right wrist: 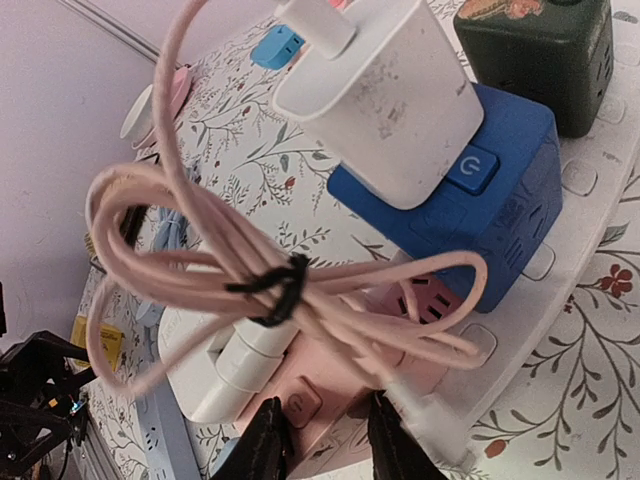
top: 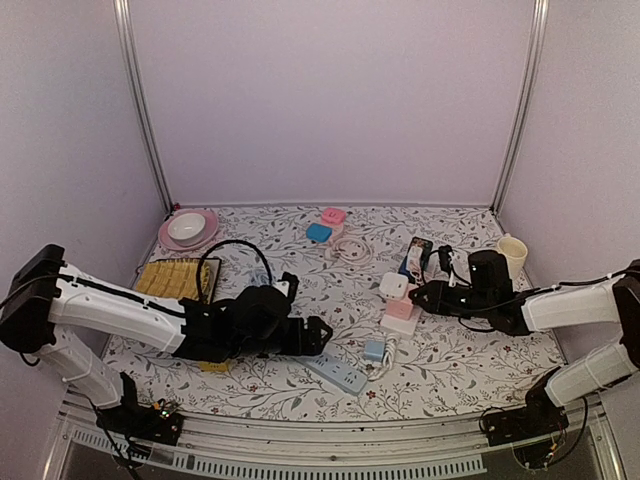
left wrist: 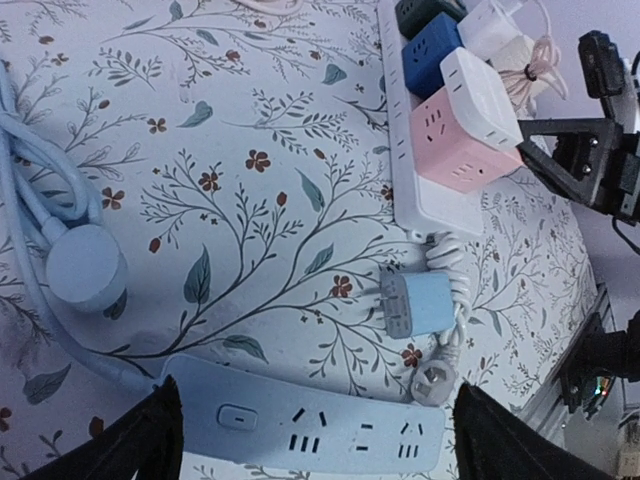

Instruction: Pull the plug off the socket

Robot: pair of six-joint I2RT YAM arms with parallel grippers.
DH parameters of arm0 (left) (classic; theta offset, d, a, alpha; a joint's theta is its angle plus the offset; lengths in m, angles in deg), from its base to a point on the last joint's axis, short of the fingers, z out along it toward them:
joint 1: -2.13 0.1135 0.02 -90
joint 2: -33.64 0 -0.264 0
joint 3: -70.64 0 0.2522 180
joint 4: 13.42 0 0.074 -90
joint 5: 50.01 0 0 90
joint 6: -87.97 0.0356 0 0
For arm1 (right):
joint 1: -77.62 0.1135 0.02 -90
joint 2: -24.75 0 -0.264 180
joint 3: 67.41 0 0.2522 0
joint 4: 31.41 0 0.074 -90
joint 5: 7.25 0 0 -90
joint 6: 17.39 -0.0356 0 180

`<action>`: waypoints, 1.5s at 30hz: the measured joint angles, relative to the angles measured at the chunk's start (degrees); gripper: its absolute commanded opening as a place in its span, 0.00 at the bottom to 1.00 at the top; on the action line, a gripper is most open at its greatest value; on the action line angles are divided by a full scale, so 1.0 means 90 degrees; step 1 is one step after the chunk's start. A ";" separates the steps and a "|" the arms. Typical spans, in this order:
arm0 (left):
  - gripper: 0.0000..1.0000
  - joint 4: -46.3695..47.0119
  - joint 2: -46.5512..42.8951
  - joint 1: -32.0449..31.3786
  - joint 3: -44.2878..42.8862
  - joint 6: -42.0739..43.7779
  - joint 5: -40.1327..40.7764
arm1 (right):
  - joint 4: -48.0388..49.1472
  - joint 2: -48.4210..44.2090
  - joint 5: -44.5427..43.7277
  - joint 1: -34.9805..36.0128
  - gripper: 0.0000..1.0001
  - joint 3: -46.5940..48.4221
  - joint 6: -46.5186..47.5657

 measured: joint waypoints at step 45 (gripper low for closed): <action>0.28 0.3497 0.4007 0.1656 -0.3045 -0.1435 -0.5119 | -0.0775 -0.0828 -0.0398 0.0617 0.28 -0.0248 -0.0408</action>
